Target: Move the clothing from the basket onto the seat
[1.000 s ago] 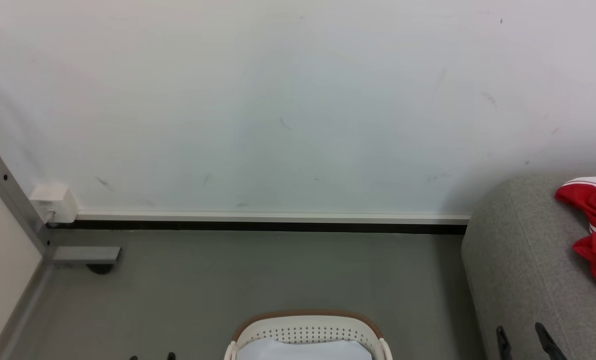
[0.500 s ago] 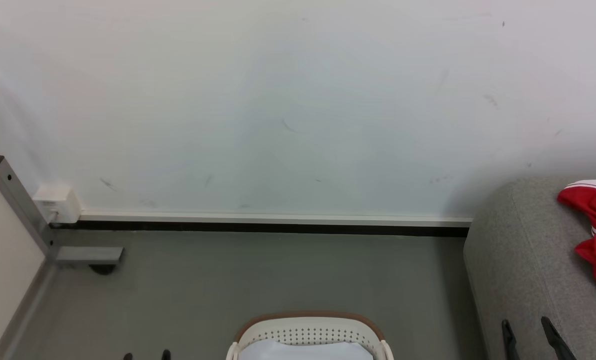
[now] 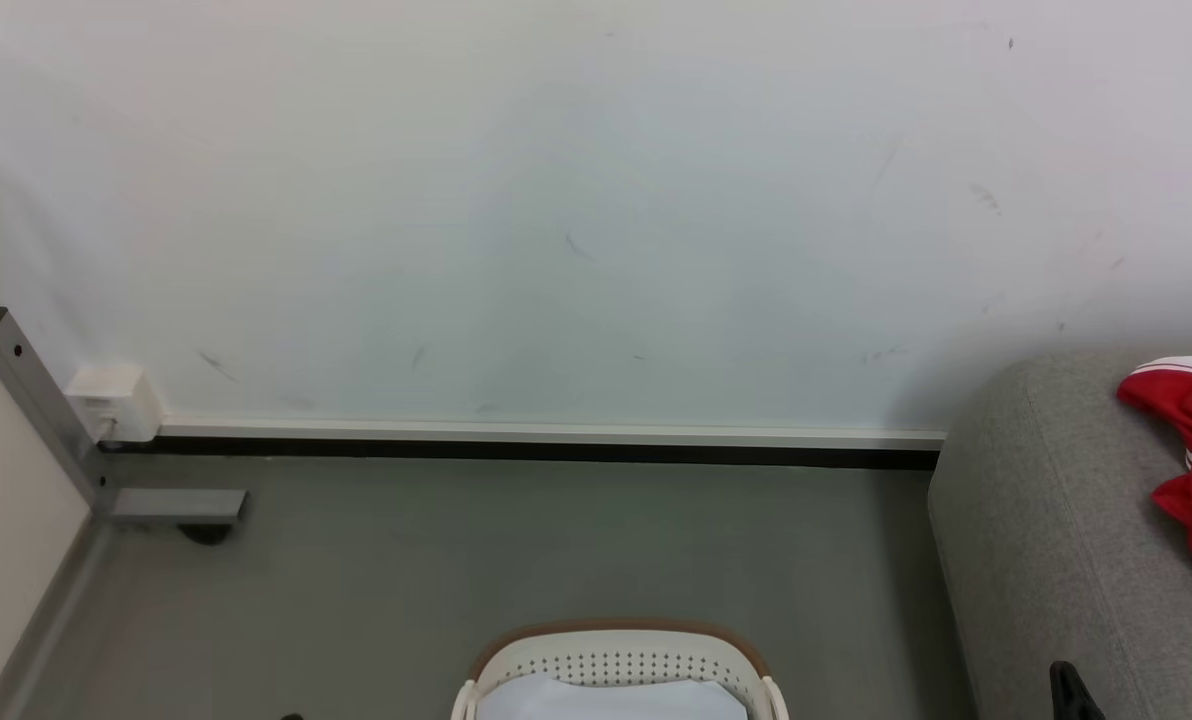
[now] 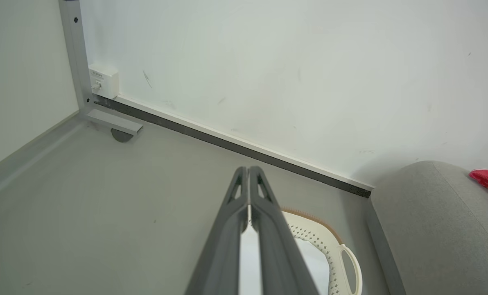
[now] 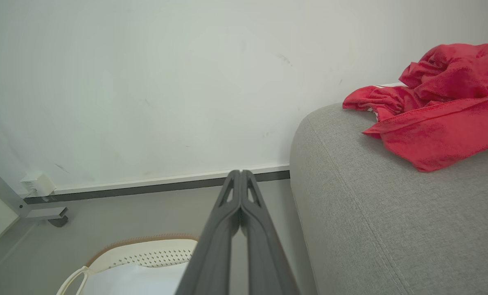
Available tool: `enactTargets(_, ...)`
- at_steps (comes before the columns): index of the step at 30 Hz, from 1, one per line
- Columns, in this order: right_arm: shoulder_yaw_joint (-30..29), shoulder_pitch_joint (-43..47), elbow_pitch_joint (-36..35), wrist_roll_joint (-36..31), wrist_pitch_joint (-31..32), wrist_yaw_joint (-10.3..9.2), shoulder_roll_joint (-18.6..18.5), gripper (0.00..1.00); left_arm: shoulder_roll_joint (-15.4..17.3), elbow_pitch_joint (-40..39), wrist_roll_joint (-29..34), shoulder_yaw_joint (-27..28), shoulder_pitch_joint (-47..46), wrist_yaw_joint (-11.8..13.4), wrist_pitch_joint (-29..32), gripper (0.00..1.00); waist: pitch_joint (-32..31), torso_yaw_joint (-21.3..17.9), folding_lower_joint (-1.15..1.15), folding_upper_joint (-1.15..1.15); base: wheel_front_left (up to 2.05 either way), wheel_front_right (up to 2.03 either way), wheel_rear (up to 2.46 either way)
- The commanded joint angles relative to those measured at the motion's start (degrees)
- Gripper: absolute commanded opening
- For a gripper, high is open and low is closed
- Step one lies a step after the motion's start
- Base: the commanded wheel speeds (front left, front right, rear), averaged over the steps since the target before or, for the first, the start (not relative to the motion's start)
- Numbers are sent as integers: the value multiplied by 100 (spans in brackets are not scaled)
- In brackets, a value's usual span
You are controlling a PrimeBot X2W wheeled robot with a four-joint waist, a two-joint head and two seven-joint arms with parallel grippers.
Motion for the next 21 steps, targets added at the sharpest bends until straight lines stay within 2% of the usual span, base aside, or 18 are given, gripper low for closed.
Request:
enactTargets(1,-24,-193,-111,231,42,-1,-51,0,15,-66,-215,54,-181,-22,38,0,4,-1,0,0,0,0,0)
enactTargets(21,-89,-450,-175,2201,506,-4,-63,0,-28,-48,-2035,195,-565,-109,507,0,90,-4,0,0,0,0,0)
